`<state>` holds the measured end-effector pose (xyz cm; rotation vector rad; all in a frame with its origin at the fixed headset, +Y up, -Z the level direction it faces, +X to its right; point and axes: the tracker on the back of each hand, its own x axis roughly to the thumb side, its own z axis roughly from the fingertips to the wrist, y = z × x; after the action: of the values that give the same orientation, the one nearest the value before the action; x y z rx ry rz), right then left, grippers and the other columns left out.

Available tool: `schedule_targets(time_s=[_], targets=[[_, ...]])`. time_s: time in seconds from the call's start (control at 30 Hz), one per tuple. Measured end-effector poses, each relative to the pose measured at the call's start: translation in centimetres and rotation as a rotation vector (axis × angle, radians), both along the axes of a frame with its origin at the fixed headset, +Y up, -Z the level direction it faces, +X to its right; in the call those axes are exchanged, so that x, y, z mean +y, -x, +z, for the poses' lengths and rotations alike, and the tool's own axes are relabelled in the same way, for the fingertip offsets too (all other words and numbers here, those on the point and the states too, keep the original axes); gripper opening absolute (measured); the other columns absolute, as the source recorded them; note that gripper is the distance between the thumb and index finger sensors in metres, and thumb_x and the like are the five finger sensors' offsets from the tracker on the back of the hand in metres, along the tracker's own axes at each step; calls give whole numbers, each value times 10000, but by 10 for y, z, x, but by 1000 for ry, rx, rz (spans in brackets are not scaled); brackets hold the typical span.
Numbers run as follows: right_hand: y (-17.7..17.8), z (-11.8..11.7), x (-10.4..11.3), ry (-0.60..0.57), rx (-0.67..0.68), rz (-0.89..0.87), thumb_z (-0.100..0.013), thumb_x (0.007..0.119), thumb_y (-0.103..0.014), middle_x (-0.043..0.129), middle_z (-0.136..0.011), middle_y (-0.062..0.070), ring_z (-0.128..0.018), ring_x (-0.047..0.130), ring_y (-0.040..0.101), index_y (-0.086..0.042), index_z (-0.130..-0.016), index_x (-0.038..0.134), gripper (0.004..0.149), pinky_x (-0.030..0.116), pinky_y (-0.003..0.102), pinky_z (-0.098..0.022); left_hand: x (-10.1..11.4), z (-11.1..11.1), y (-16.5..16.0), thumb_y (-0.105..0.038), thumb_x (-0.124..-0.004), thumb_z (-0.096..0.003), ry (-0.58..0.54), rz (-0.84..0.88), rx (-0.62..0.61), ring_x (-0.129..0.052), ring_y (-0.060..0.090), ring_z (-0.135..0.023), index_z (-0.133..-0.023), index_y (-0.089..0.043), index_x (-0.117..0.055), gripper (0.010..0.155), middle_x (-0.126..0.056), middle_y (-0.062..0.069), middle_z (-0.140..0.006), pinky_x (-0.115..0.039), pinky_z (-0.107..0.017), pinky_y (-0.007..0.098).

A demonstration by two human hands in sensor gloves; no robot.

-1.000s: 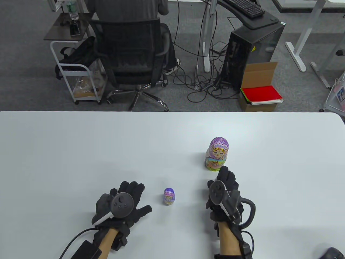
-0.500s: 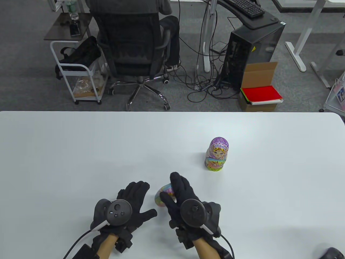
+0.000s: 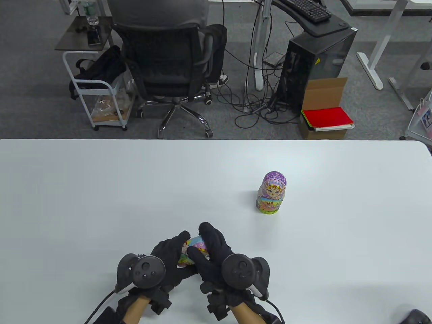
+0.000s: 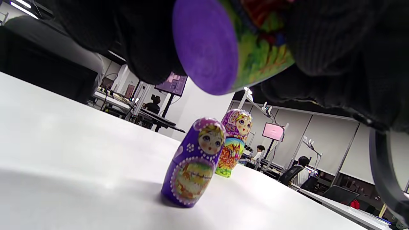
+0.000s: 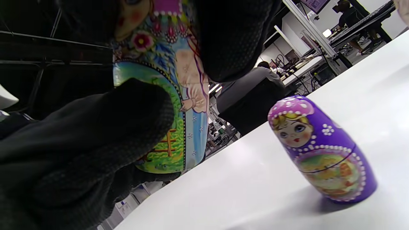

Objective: Nest individual Russian dolls into a nested set

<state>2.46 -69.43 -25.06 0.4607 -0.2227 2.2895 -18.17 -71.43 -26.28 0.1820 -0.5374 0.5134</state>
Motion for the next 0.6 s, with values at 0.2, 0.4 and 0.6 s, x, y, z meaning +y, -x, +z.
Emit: schedule_targets(time_s=[0.2,0.4,0.6], targets=[[-1,-3,-4,59,73,-110,-644,654,-562,515,-1116,82,-949,811,314,-177,-1127,328,698,836,380,-696,5,-2,7,-656,-879,-366,-62,9,-29,-968,334,-685,-1043,-48,-632,943,-866,139,-916,-817,-538,577],[-4,-7,-5,87,124,-157,-647,651,-550,515,-1113,78,-950,805,324,-178,-1119,350,672,837,387,-694,7,-4,10,-628,-897,-364,-101,52,-115,-984,351,-632,-1020,14,-659,948,-885,185,-873,-831,-512,595],[-2,-3,-7,44,103,-160,-652,616,-553,480,-1119,63,-955,777,318,-195,-1121,315,663,809,395,-710,10,-1,6,-665,-908,-335,-41,-36,-42,-979,341,-690,-1082,-26,-580,1036,-862,146,-921,-828,-535,592]])
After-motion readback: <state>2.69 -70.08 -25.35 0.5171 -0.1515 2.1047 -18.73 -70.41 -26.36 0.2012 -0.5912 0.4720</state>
